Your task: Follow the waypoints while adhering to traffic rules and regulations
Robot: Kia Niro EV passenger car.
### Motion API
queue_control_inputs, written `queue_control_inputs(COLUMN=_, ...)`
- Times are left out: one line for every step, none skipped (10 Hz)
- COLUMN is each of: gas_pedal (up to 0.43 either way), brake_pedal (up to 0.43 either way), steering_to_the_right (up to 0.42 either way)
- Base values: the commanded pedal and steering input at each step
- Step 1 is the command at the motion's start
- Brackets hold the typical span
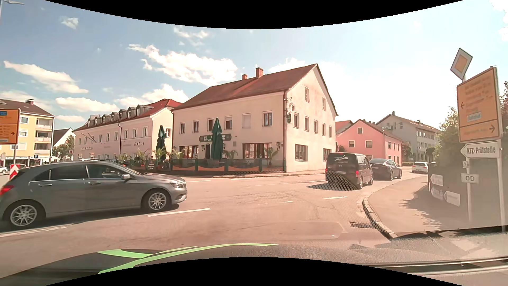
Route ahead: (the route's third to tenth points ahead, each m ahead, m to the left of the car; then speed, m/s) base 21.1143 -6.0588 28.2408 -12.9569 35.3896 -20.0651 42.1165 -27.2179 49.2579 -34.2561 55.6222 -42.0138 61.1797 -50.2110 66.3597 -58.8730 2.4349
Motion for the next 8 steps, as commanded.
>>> queue_control_inputs(gas_pedal=0.0, brake_pedal=0.177, steering_to_the_right=0.061)
queue_control_inputs(gas_pedal=0.0, brake_pedal=0.183, steering_to_the_right=0.064)
queue_control_inputs(gas_pedal=0.0, brake_pedal=0.183, steering_to_the_right=0.064)
queue_control_inputs(gas_pedal=0.0, brake_pedal=0.189, steering_to_the_right=0.065)
queue_control_inputs(gas_pedal=0.0, brake_pedal=0.189, steering_to_the_right=0.066)
queue_control_inputs(gas_pedal=0.0, brake_pedal=0.189, steering_to_the_right=0.067)
queue_control_inputs(gas_pedal=0.0, brake_pedal=0.195, steering_to_the_right=0.069)
queue_control_inputs(gas_pedal=0.0, brake_pedal=0.195, steering_to_the_right=0.07)
